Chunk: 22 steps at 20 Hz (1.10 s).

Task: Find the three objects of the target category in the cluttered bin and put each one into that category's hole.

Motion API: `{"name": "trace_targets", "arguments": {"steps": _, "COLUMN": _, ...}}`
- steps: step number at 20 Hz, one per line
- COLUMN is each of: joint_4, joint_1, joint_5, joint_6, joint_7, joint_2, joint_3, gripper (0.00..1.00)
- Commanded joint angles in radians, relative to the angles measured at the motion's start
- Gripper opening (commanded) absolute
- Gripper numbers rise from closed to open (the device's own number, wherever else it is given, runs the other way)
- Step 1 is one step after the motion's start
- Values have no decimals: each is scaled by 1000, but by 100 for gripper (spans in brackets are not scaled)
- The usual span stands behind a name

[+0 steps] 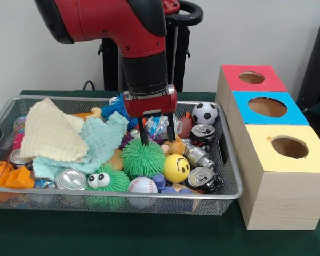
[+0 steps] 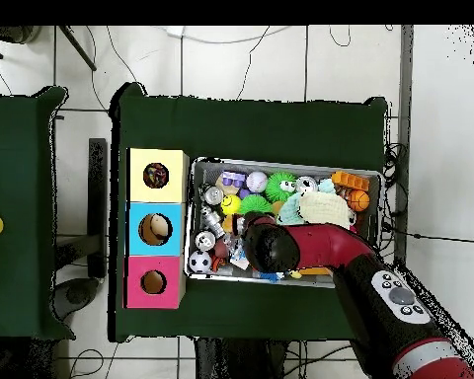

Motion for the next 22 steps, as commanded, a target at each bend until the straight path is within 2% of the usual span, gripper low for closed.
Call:
{"name": "trace_targets", "arguments": {"steps": 1, "joint_4": -29, "joint_1": -6, "joint_5": 16, "joint_6": 73, "joint_7": 43, "joint_2": 75, "joint_3": -3, "gripper": 100}}
{"name": "trace_targets", "arguments": {"steps": 4, "joint_4": -82, "joint_1": -6, "joint_5": 12, "joint_6": 66, "joint_7": 25, "joint_2": 147, "joint_3": 8, "gripper": 100}}
{"name": "trace_targets", "arguments": {"steps": 9, "joint_4": -116, "joint_1": -9, "joint_5": 5, "joint_6": 58, "joint_7": 10, "joint_2": 199, "joint_3": 15, "gripper": 100}}
{"name": "trace_targets", "arguments": {"steps": 14, "joint_4": -159, "joint_1": -57, "joint_5": -22, "joint_6": 22, "joint_7": -36, "joint_2": 272, "joint_3": 43, "gripper": 100}}
{"name": "trace_targets", "arguments": {"steps": 19, "joint_4": -150, "joint_1": -104, "joint_5": -20, "joint_6": 88, "joint_7": -78, "joint_2": 222, "joint_3": 66, "gripper": 100}}
{"name": "trace_targets", "arguments": {"steps": 22, "joint_4": -182, "joint_1": -116, "joint_5": -14, "joint_6": 129, "joint_7": -101, "joint_2": 213, "joint_3": 82, "gripper": 100}}
